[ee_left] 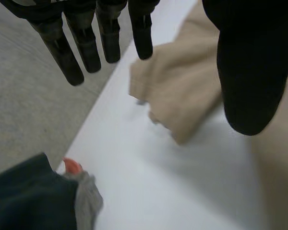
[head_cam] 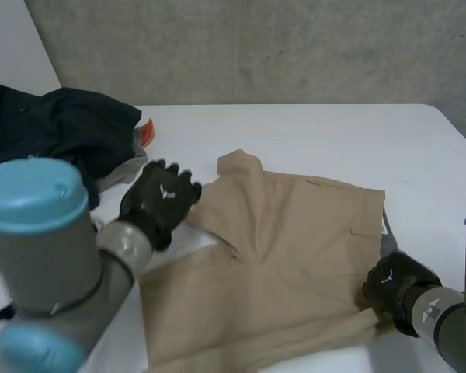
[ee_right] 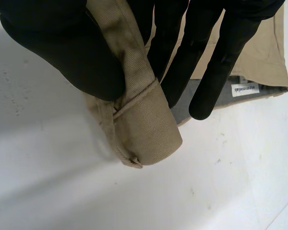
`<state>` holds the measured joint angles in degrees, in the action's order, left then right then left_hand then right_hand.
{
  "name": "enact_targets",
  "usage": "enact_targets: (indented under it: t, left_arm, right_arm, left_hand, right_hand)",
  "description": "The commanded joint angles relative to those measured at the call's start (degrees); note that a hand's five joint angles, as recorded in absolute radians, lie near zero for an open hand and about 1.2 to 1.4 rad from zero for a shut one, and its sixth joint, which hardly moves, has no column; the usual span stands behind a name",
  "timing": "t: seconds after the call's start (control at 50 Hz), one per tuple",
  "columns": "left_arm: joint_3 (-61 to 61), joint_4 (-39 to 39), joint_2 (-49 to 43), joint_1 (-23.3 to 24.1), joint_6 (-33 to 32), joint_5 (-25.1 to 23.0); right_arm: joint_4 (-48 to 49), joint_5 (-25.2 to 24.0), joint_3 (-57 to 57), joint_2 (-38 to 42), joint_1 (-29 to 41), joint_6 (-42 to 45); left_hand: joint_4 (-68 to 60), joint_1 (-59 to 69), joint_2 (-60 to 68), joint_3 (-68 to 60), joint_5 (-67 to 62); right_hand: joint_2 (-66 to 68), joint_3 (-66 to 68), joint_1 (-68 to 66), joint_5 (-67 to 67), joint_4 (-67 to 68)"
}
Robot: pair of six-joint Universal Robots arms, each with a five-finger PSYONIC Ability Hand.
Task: Fold the laundry.
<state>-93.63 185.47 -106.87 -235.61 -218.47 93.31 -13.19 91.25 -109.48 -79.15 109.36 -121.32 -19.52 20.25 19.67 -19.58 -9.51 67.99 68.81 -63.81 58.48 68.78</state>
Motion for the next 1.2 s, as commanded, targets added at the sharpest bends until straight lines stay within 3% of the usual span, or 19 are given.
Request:
enact_targets:
  t: [0.02, 0.22, 0.52, 0.56, 0.64, 0.68, 0.9, 1.08, 1.1, 1.12, 1.14, 1.2]
  left_arm:
    - [9.3, 4.1, -14.2, -7.3, 2.6, -13.5]
    - [20.6, 4.1, -25.8, -8.5, 11.5, -19.7]
    - [25.1, 1.0, -31.3, -7.8, 11.1, -20.1]
    - [25.6, -0.2, -31.9, -7.8, 10.8, -19.9]
    - [26.2, -1.6, -32.1, -7.8, 9.8, -19.2]
    - [26.2, -1.6, -31.6, -7.8, 9.6, -18.0]
    - [18.8, -3.2, -22.0, -3.2, 8.1, -1.0]
    - [15.7, -1.3, -21.4, 0.8, 4.1, 3.6]
    - [15.8, -1.0, -21.4, 0.9, 3.9, 3.7]
    - [15.9, -0.3, -21.4, 0.9, 3.9, 3.7]
    - [15.9, 0.1, -21.3, 0.9, 4.0, 3.6]
    - [15.8, 0.6, -20.6, 0.7, 4.8, 2.4]
  right_arm:
    - [3.2, 0.1, -0.6, 1.5, 0.1, -0.1]
    - [5.5, 0.1, -0.9, 4.3, -0.2, -0.3]
    - [7.6, 0.0, -0.9, 4.3, -1.6, -1.0]
    - [8.0, 0.0, -0.9, 4.3, -1.7, -1.0]
    - [8.4, 0.0, -0.8, 4.3, -1.6, -1.0]
    - [8.7, 0.1, -0.7, 4.3, -1.6, -1.0]
    - [9.5, 0.2, 0.7, 4.2, -0.9, -4.0]
    - [9.4, 0.4, 0.8, 4.2, -0.7, -6.2]
    - [9.4, 0.4, 0.7, 4.3, -0.7, -6.2]
    - [9.4, 0.3, 0.7, 4.3, -0.7, -6.3]
    - [9.4, 0.2, 0.6, 4.3, -0.7, -6.3]
    - [9.4, 0.2, 0.6, 4.2, -1.3, -6.3]
  left_hand:
    - [-13.7, 13.0, 13.6, -13.7, -13.7]
    - [-21.3, 20.6, 21.2, -21.2, -21.3]
    - [-22.1, 21.4, 22.0, -22.1, -22.2]
    - [-27.5, 26.8, 27.4, -27.4, -27.5]
    - [-56.4, 55.7, 56.2, -56.3, -56.4]
    - [-60.5, 59.7, 60.3, -60.4, -60.5]
    - [-60.5, 59.7, 60.3, -60.4, -60.5]
    - [-60.5, 59.7, 60.3, -60.4, -60.5]
    - [-49.8, 49.1, 49.7, -49.8, -49.9]
    - [-24.4, 23.7, 24.3, -24.4, -24.4]
    - [-17.0, 16.3, 16.9, -16.9, -17.0]
    - [-15.9, 15.2, 15.8, -15.9, -15.9]
  right_hand:
    - [12.0, 11.2, -16.2, 11.5, 11.2]
    - [12.0, 11.2, -16.2, 11.5, 11.2]
    - [12.0, 11.2, -16.2, 11.5, 11.2]
    - [12.0, 11.2, -16.2, 11.5, 11.2]
    - [12.0, 11.2, -16.2, 11.5, 11.2]
    - [12.0, 11.2, -16.2, 11.5, 11.2]
    - [12.0, 11.2, -16.2, 11.5, 11.2]
    - [12.0, 11.2, -16.2, 11.5, 11.2]
    - [12.0, 11.2, -16.2, 11.5, 11.2]
    - [12.0, 11.2, -16.2, 11.5, 11.2]
    - [12.0, 11.2, -16.2, 11.5, 11.2]
    - [12.0, 11.2, -16.2, 11.5, 11.2]
